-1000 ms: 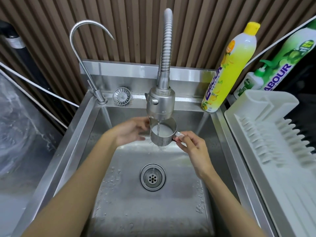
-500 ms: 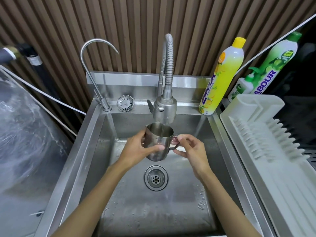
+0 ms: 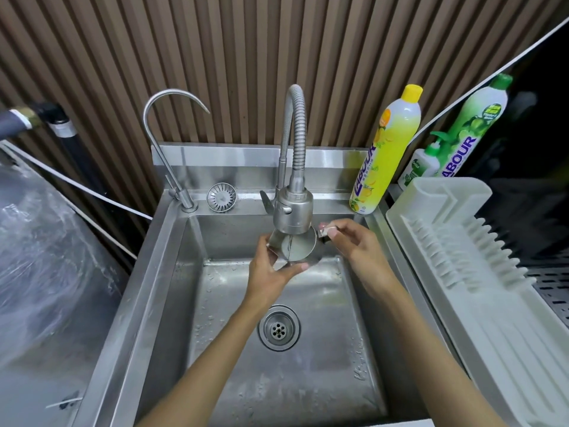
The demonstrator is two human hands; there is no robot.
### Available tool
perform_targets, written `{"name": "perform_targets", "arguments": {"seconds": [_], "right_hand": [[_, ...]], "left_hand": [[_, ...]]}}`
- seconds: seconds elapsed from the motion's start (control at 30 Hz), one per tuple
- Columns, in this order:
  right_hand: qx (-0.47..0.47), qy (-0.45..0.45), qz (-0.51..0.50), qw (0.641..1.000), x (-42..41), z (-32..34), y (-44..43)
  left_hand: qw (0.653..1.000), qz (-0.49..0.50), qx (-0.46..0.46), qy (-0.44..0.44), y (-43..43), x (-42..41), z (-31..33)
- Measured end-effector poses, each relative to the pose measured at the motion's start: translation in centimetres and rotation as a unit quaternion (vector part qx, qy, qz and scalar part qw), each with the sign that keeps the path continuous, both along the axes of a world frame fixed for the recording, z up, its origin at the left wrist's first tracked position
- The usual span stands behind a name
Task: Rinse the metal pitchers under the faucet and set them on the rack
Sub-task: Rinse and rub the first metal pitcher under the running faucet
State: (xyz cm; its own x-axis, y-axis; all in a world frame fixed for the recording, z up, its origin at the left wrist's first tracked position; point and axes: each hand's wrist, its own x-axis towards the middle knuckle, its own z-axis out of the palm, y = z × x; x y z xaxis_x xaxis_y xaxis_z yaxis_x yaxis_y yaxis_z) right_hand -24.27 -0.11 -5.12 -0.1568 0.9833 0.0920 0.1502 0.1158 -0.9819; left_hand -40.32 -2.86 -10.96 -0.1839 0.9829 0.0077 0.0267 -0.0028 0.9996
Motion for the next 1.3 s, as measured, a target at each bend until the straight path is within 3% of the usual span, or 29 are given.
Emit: {"name": "perform_targets", "arguments": {"seconds": [0.13, 0.23, 0.43, 0.63, 0.8, 0.93, 1.03, 1.17, 1.3], "right_hand": [[-0.074, 0.194, 0.015, 0.978, -0.1, -1.5, 0.6], [-0.105, 0.248, 0.021, 0.963, -1.5, -2.8, 0.6], [-0.095, 0.123, 0.072, 0.985, -3.0, -3.1, 0.1], [-0.087, 0.053, 0.090, 0.991, -2.3, -2.3, -0.2], [-0.046, -0.021, 0.052, 0.997, -1.9, -1.0, 0.0], [-0.053, -0.028, 0.072, 0.996, -1.6, 1.4, 0.7], [0.014, -0.107, 0.084, 0.991, -1.4, 2.9, 1.2], [0.078, -0.134, 0.075, 0.985, -0.7, 3.4, 1.2], [0.064, -0.101, 0.082, 0.989, 0.2, 2.5, 0.9]], "left_hand": [[0.997, 0.007, 0.060, 0.045, 0.2, -0.5, 0.5], [0.994, 0.020, 0.079, 0.069, -0.4, -1.1, 0.6], [0.984, 0.035, 0.098, 0.142, -2.0, -1.9, 2.1], [0.971, 0.075, 0.044, 0.223, -3.7, -1.5, 3.8], [0.990, 0.085, -0.022, 0.112, -4.7, -0.2, 3.4], [0.995, 0.050, -0.074, -0.043, -5.1, 1.2, 2.8], [0.989, 0.025, -0.068, -0.127, -4.7, 2.0, 2.3], [0.987, 0.016, -0.037, -0.157, -3.4, 2.9, 1.7], [0.993, 0.065, 0.010, -0.099, -2.2, 2.9, 2.0]]}}
